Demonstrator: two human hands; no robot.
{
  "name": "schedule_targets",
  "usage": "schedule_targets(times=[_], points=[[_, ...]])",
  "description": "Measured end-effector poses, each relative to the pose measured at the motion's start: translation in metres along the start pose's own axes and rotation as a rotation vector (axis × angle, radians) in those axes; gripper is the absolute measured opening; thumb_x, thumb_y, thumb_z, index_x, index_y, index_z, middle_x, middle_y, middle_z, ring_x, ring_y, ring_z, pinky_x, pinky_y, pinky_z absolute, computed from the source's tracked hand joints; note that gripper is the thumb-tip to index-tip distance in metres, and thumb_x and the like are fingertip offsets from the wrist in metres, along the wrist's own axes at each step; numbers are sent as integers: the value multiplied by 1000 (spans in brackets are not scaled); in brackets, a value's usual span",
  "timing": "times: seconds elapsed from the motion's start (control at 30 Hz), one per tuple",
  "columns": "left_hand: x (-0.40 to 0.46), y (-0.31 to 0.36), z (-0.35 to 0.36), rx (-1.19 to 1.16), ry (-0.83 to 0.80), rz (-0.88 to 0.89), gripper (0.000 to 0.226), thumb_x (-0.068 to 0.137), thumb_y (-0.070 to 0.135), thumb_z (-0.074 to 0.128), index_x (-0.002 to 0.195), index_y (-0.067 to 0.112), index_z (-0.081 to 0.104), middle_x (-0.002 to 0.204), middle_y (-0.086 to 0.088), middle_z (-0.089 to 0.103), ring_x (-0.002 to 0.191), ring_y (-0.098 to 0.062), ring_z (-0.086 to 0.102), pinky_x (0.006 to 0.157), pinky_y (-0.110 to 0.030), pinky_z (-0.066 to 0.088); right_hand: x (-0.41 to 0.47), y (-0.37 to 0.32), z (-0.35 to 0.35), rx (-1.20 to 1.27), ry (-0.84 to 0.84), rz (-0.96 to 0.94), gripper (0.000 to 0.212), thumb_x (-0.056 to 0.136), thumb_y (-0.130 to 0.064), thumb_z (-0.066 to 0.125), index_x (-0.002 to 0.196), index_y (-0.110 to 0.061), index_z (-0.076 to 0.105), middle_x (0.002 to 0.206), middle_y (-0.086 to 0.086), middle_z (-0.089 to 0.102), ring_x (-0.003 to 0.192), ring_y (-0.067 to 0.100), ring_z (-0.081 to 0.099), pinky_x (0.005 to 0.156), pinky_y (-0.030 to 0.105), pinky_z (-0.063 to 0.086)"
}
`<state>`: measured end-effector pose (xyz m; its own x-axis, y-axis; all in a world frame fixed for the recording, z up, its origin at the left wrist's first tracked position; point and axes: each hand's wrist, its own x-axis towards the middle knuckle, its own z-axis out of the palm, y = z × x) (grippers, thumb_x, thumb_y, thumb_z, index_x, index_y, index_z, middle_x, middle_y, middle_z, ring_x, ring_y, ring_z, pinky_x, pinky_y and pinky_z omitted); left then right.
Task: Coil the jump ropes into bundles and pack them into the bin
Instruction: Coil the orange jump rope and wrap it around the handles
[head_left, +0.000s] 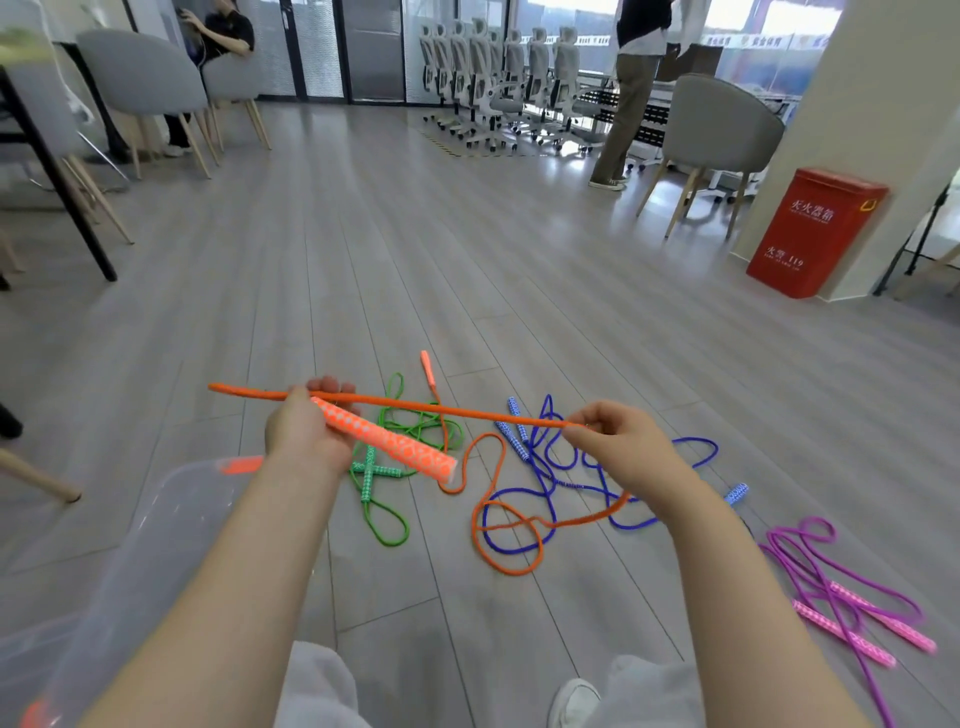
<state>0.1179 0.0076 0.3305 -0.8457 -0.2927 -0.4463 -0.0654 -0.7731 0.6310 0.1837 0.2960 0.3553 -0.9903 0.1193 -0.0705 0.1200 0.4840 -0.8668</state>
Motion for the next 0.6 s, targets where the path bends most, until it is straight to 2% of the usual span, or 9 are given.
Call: schedule_targets(times=[0.1,0.2,0.27,0.33,0.43,0.53,0.6], points=[[-11,-9,7,245,-50,141,32,103,20,37,75,18,53,48,9,58,46,-6,58,57,-25,46,-1,-1,4,91,82,-10,7,93,-19,62,89,-19,68,67,-4,56,60,12,44,57,25,38],[-41,-23,20,634,-242,262,28,102,18,45,81,12,62,61,4,63,49,-6,55,54,-18,48,-7,-12,14,216,95,-77,6,92,-15,64,93,-16,71,70,-6,62,61,4,53,57,16,41],[-57,-31,25,797,-380,269,24,101,19,49,88,11,67,73,0,68,56,-8,56,57,-16,49,-11,-17,20,242,37,-125,7,91,-12,66,91,-15,72,71,-3,65,61,-1,55,59,13,43],[-67,-36,27,903,-491,236,22,100,22,52,98,11,70,86,-3,74,68,-13,61,67,-20,52,-13,-19,25,205,-35,-164,7,89,-14,67,89,-17,74,77,3,69,69,2,57,67,18,46],[-75,-45,26,1033,-624,173,23,99,27,53,101,14,72,94,-4,76,84,-19,64,83,-33,54,-16,-21,32,197,-82,-210,15,87,-12,69,82,-24,75,82,5,73,77,5,64,78,25,52],[-81,-51,26,1117,-722,137,28,100,30,51,101,11,73,95,-6,76,83,-18,64,84,-38,54,-15,-24,36,239,-83,-239,14,85,-10,70,84,-24,74,85,2,75,87,13,71,87,31,56],[-83,-52,27,1094,-733,103,31,102,31,48,105,10,71,96,-5,76,82,-16,66,84,-35,55,-12,-23,38,266,-32,-213,13,83,-11,73,89,-22,70,88,3,74,86,14,70,87,35,57]])
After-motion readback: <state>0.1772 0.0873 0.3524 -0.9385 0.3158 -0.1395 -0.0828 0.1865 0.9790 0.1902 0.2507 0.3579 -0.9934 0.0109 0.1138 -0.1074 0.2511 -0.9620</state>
